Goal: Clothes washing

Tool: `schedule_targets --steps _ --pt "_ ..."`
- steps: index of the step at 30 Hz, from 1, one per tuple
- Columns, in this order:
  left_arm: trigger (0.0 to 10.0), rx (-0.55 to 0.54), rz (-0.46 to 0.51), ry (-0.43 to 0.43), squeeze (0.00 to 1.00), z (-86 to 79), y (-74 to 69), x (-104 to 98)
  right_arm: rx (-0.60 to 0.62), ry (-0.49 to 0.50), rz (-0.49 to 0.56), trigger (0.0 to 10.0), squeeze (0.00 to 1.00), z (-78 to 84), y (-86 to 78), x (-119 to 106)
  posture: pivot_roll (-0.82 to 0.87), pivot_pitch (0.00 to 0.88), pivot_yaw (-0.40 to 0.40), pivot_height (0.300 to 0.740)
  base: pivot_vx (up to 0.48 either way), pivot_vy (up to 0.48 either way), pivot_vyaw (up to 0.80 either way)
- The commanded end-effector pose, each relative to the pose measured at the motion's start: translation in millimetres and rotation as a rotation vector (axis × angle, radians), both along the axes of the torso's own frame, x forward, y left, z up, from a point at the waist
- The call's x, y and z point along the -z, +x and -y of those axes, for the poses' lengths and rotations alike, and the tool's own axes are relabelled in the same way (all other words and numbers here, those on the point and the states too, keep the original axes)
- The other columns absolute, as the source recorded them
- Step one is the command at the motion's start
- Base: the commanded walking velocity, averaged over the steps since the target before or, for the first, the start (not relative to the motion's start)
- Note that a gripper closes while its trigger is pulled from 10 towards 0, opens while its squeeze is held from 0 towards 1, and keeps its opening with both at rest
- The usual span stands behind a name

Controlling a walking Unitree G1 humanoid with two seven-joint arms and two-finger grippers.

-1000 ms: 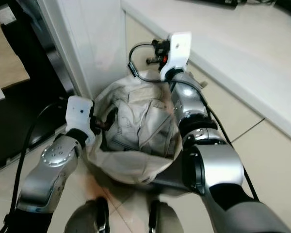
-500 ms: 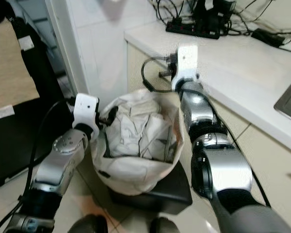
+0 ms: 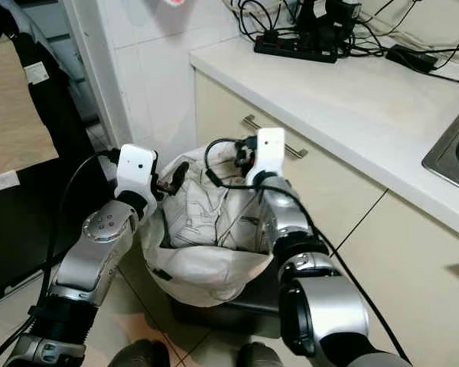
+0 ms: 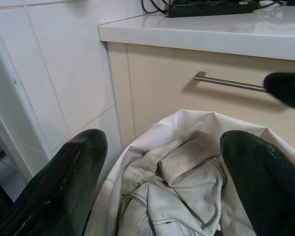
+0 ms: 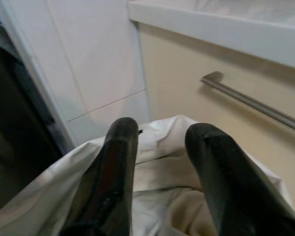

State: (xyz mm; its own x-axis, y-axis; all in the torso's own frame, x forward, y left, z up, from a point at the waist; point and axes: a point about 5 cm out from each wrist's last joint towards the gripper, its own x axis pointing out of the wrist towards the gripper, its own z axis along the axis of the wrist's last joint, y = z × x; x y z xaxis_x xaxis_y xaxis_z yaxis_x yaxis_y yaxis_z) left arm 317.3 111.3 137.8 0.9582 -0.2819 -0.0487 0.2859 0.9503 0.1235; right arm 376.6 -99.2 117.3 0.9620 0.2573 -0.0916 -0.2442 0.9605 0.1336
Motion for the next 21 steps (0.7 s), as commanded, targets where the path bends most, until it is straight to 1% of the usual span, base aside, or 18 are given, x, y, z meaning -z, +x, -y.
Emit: schedule_targets --steps 1,2,5,6,9,15,17,19,21 --pt "10.0 0.015 0.016 0.01 0.0 0.3 -1.9 -1.7 0.019 0.0 -0.003 10.0 1.0 3.0 -1.6 1.8 -0.03 0.0 -0.011 0.74 0.0 0.0 0.0" --pt "10.0 0.015 0.016 0.01 0.0 0.3 -1.9 -1.7 0.019 0.0 -0.003 10.0 1.0 3.0 -1.6 1.8 -0.03 0.0 -0.011 0.74 0.0 0.0 0.0" --pt "10.0 0.018 0.018 0.016 0.0 -2.2 -3.6 -1.2 0.093 -0.016 -0.056 10.0 1.0 11.7 -6.3 15.0 -0.03 0.0 -0.008 0.74 0.0 0.0 0.0" --pt "10.0 0.018 0.018 0.016 0.0 -2.2 -3.6 -1.2 0.093 -0.016 -0.056 10.0 1.0 11.7 -6.3 15.0 -0.03 0.0 -0.008 0.74 0.0 0.0 0.0" --pt "10.0 0.023 0.022 0.026 0.0 -3.4 -5.1 -1.1 0.156 -0.042 -0.094 10.0 1.0 21.2 -11.1 25.8 -0.02 0.0 -0.005 0.74 0.0 0.0 0.0" --pt "10.0 0.027 0.019 0.027 0.0 -3.4 -6.3 -0.4 0.195 -0.055 -0.136 10.0 1.0 29.1 -16.3 36.8 -0.03 0.0 0.0 0.74 0.0 0.0 0.0" --pt "10.0 0.039 0.013 0.035 0.0 -2.7 -9.0 1.2 0.226 -0.05 -0.185 10.0 1.0 37.3 -21.2 47.1 -0.03 0.0 0.007 0.74 0.0 0.0 0.0" --pt "10.0 0.039 0.013 0.035 0.0 -2.7 -9.0 1.2 0.226 -0.05 -0.185 10.0 1.0 37.3 -21.2 47.1 -0.03 0.0 0.007 0.74 0.0 0.0 0.0" --pt "10.0 0.042 0.01 0.039 0.0 -3.4 -10.7 1.7 0.244 -0.049 -0.21 10.0 1.0 41.7 -23.2 51.2 -0.02 0.0 0.011 0.74 0.0 0.0 0.0"
